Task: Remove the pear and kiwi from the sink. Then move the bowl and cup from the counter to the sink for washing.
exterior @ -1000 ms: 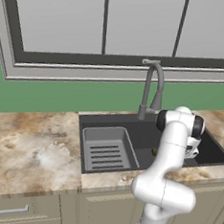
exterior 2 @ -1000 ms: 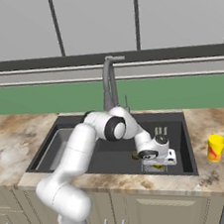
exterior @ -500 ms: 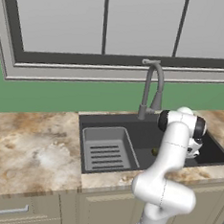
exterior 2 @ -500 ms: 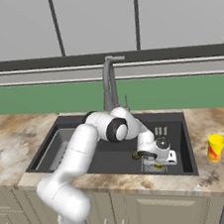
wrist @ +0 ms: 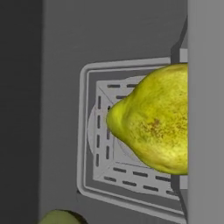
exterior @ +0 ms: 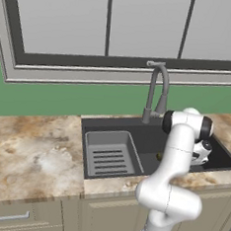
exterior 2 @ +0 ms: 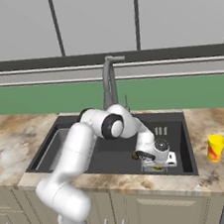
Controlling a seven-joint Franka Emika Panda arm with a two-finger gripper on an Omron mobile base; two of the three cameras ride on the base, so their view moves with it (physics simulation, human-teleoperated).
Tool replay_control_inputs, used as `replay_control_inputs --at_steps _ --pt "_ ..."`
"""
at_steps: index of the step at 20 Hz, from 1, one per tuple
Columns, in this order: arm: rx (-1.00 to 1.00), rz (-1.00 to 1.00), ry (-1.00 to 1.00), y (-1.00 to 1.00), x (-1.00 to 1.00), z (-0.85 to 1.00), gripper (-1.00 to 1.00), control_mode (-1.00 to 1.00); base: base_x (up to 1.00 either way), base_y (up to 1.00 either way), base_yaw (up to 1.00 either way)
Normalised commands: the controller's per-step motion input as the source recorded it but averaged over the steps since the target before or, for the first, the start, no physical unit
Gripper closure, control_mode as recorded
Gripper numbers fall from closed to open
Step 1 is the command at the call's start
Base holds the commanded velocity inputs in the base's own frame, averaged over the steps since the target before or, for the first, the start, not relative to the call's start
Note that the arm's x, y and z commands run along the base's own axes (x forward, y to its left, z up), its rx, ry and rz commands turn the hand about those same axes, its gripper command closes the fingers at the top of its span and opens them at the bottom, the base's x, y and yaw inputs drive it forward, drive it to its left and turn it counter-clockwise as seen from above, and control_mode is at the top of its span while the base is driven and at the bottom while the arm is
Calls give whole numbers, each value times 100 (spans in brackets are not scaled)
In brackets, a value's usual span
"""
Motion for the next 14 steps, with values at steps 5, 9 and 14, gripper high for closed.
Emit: replay_control_inputs --at_steps 5,9,14 --pt "0 2 0 0 -5 42 100 -100 0 0 0" --pt "0 3 0 0 -4 46 100 -100 0 0 0" --pt "0 3 2 -3 -12 42 100 -100 0 0 0"
